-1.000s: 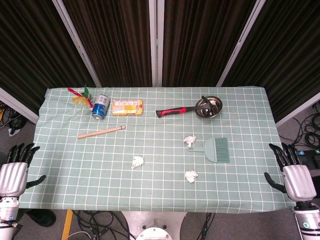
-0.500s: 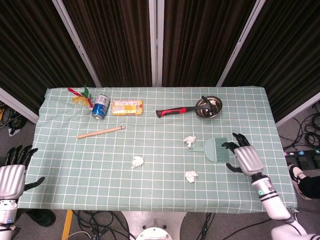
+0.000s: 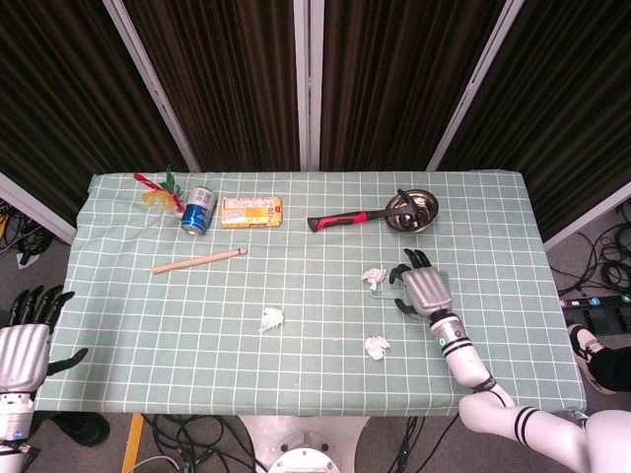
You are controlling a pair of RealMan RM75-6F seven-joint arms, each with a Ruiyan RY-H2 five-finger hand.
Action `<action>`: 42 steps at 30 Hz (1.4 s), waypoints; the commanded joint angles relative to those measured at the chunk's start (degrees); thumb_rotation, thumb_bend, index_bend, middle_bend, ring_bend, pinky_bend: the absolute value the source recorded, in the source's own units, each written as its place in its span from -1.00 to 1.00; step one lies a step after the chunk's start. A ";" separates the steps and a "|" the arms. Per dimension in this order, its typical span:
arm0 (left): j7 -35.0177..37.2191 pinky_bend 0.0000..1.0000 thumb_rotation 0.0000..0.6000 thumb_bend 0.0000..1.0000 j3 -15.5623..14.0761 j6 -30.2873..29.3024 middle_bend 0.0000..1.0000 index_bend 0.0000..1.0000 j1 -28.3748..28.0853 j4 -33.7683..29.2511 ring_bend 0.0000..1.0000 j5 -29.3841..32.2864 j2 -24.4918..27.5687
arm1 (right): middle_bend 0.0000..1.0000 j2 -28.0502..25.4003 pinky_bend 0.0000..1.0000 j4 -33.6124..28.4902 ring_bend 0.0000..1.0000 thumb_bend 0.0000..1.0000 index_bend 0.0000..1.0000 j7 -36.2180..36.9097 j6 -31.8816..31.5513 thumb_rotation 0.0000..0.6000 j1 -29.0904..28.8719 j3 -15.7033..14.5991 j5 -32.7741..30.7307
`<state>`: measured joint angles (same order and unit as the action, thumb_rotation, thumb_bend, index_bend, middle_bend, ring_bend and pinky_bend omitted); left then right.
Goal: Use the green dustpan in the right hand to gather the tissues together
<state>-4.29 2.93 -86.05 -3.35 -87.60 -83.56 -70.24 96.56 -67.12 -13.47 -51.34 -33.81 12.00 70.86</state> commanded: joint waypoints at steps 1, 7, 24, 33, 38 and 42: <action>0.11 -0.89 1.00 -1.00 -0.05 0.01 -0.80 -0.68 0.03 0.11 -0.92 0.01 -0.07 | -0.27 1.49 -0.86 1.16 -0.93 -0.56 -0.14 -1.42 -0.44 1.00 -0.48 -0.46 -0.39; 0.89 -0.89 1.00 -1.00 -0.09 0.01 -0.80 -0.68 0.09 0.85 -0.92 0.01 -0.45 | -0.22 4.03 -0.86 3.30 -0.89 -0.56 -0.14 -3.17 -3.06 1.00 -0.06 -1.57 -0.22; 2.73 -0.89 1.00 -1.00 -0.12 0.07 -0.80 -0.68 0.22 2.77 -0.92 0.09 -1.41 | -0.14 7.63 -0.86 8.14 -0.84 -0.55 -0.14 -7.44 -4.14 1.00 -1.11 -3.15 0.30; 3.16 -0.89 1.00 -1.00 -0.08 0.14 -0.80 -0.68 0.23 3.32 -0.92 0.17 -1.68 | -0.01 7.70 -0.86 8.30 -0.75 -0.40 -0.02 -8.37 -3.75 1.00 -1.27 -3.92 0.65; 3.04 -0.89 1.00 -1.00 -0.12 -0.18 -0.80 -0.68 0.46 3.18 -0.92 0.18 -1.54 | 0.06 3.35 -0.86 3.85 -0.68 -0.35 0.09 -7.07 -6.43 1.00 0.08 -4.23 2.22; 2.56 -0.89 1.00 -1.00 -0.06 -0.34 -0.80 -0.68 0.55 2.67 -0.92 0.25 -1.18 | 0.07 -3.29 -0.86 -2.44 -0.67 -0.35 0.10 -2.48 -8.23 1.00 1.32 -3.63 3.65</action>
<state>-1.64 2.86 -86.35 -2.81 -84.83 -83.32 -71.48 97.07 -65.90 -19.15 -58.21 -33.46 8.00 73.35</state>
